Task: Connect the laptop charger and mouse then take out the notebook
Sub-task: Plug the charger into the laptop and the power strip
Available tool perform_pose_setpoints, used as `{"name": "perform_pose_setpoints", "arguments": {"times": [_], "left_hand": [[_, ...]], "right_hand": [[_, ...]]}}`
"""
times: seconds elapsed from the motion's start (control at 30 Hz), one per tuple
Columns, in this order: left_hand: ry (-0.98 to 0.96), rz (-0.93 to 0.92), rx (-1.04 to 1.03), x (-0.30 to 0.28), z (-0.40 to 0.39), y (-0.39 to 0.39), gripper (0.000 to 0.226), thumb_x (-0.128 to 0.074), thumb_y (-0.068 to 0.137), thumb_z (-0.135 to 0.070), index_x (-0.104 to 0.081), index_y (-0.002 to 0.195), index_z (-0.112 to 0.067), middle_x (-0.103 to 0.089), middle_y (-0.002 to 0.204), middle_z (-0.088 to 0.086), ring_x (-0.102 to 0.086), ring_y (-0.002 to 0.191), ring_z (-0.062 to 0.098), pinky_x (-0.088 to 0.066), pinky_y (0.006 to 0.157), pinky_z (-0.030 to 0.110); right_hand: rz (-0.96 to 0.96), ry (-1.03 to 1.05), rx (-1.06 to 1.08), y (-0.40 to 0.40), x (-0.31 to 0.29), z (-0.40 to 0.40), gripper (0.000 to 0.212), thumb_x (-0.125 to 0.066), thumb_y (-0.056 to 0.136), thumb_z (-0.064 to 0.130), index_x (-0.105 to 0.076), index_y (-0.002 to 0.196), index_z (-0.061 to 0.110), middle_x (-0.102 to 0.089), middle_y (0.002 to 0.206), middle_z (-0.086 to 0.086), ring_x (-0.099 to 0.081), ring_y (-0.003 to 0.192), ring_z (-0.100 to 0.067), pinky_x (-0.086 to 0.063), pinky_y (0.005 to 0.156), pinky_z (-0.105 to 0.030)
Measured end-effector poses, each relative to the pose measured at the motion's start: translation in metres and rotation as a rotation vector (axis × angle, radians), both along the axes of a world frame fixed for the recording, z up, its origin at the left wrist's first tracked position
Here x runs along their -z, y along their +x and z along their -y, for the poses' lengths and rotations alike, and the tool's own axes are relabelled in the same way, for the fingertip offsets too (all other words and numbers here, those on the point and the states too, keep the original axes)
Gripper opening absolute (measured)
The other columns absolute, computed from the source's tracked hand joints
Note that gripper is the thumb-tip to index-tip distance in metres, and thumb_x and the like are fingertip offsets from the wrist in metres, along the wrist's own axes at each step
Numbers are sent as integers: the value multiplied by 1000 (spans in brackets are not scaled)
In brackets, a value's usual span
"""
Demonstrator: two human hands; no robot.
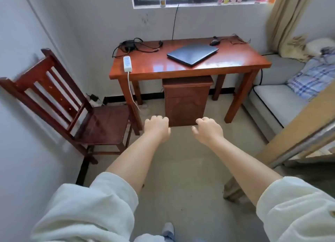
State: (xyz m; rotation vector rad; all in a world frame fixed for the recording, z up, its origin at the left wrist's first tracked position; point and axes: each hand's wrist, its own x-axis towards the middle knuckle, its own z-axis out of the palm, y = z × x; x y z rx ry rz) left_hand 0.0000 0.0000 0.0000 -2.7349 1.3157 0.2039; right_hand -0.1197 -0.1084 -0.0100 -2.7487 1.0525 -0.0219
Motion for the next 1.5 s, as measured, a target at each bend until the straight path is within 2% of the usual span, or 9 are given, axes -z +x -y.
{"name": "perform_pose_setpoints", "arguments": {"times": [0.2, 0.4, 0.6, 0.73, 0.93, 1.07, 1.27, 1.37, 1.5], "left_hand": [[-19, -58, 4, -1, 140, 103, 38, -39, 95, -31, -45, 123, -8, -51, 128, 13, -46, 119, 31, -42, 94, 41], [-27, -78, -23, 11, 295, 205, 42, -41, 94, -35, -44, 127, -9, -47, 134, 13, -42, 124, 31, -41, 97, 43], [2, -97, -116, 15, 416, 299, 43, -41, 94, -38, -45, 126, -9, -50, 130, 14, -44, 122, 32, -42, 96, 42], [25, -136, -196, 31, 467, 358, 43, -41, 94, -38, -47, 123, -8, -52, 128, 15, -46, 120, 33, -43, 96, 42], [-41, -255, -361, 69, 543, 439, 45, -43, 93, -39, -47, 122, -5, -53, 129, 16, -45, 122, 34, -43, 96, 42], [-122, -363, -554, 93, 590, 486, 47, -47, 92, -37, -45, 120, 1, -52, 128, 21, -44, 123, 36, -42, 97, 43], [-170, -313, -857, 114, 622, 512, 60, -48, 90, -45, -39, 125, 4, -45, 132, 23, -40, 123, 36, -43, 96, 46], [-191, -446, -1064, 122, 629, 519, 63, -44, 91, -48, -39, 126, 4, -45, 134, 23, -43, 124, 38, -41, 99, 44], [-190, -585, -1206, 129, 638, 504, 60, -41, 93, -45, -40, 126, 5, -50, 133, 21, -48, 121, 38, -42, 97, 41]], "right_hand": [[36, 15, 107, 87, -3, 143, 36, -40, 93, 29, -55, 115, 5, -57, 119, -15, -50, 112, -32, -47, 82, -38], [46, -52, 127, 179, 12, 313, 37, -42, 92, 29, -55, 115, 4, -59, 117, -16, -50, 111, -34, -47, 83, -40], [-1, 1, 115, 264, 14, 464, 36, -41, 92, 26, -55, 114, 2, -59, 120, -18, -52, 111, -35, -47, 85, -40], [-38, 69, 102, 324, 21, 540, 38, -41, 92, 25, -53, 119, 3, -56, 125, -19, -50, 115, -36, -45, 90, -41], [-101, 75, 149, 400, 45, 645, 31, -44, 89, 24, -57, 102, -1, -59, 115, -23, -52, 110, -36, -45, 85, -39], [-176, 91, 182, 452, 56, 716, 35, -44, 90, 25, -55, 110, -1, -56, 123, -24, -49, 116, -37, -44, 92, -41], [-234, 162, 175, 507, 80, 781, 50, -49, 89, 34, -45, 127, 2, -45, 135, -24, -38, 127, -38, -36, 102, -47], [-225, 175, 191, 532, 91, 797, 59, -53, 85, 45, -44, 124, 2, -42, 134, -25, -36, 127, -39, -33, 104, -48], [-163, 289, 259, 555, 100, 821, 73, -56, 80, 53, -36, 130, 4, -39, 137, -24, -33, 130, -39, -28, 107, -51]]}}
